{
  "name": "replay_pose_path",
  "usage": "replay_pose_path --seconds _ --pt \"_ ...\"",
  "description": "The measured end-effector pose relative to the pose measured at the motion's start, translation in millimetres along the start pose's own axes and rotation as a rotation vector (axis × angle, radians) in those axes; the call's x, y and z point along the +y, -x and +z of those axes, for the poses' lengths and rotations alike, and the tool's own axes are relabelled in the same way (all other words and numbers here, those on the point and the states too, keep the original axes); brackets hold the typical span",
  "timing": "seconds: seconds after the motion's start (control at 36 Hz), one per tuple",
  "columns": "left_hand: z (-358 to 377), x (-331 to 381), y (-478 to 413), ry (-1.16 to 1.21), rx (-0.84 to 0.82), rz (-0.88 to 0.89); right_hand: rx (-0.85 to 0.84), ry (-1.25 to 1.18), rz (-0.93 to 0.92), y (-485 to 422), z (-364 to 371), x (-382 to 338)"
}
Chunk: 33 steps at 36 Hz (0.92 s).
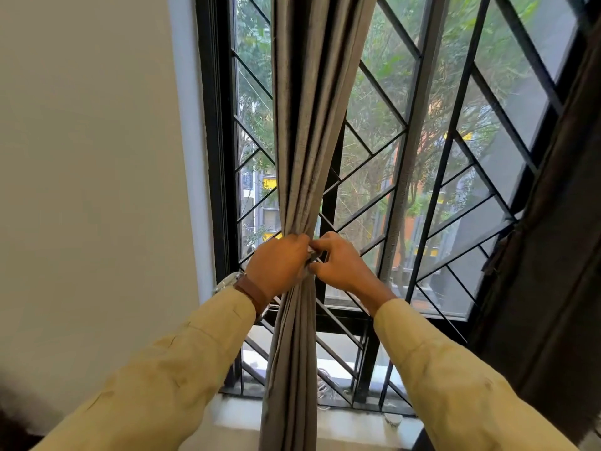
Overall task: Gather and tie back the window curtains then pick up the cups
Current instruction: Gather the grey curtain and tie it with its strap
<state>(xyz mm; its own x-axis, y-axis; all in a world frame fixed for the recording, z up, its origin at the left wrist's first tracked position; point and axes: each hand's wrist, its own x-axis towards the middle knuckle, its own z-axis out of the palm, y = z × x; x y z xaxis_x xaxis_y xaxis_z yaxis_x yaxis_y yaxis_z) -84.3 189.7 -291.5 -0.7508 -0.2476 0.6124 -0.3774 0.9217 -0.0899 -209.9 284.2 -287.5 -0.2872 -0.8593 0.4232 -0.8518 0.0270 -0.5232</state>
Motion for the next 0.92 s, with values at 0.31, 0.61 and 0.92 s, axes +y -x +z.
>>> replay_pose_path --seconds 0.31,0.61,0.92 --pt "-32.8 1.1 -45.2 0.313 -0.567 -0.220 -0.007 -0.057 0.070 -2.7 6.0 3.9" --pt "-52.0 -8.9 -55.8 0.476 -0.760 -0.343 -0.052 -0.616 0.262 9.5 1.9 13.2" --pt "-43.6 -25.8 -49.3 0.929 -0.877 -0.403 -0.119 -0.713 0.327 13.1 -3.9 19.5"
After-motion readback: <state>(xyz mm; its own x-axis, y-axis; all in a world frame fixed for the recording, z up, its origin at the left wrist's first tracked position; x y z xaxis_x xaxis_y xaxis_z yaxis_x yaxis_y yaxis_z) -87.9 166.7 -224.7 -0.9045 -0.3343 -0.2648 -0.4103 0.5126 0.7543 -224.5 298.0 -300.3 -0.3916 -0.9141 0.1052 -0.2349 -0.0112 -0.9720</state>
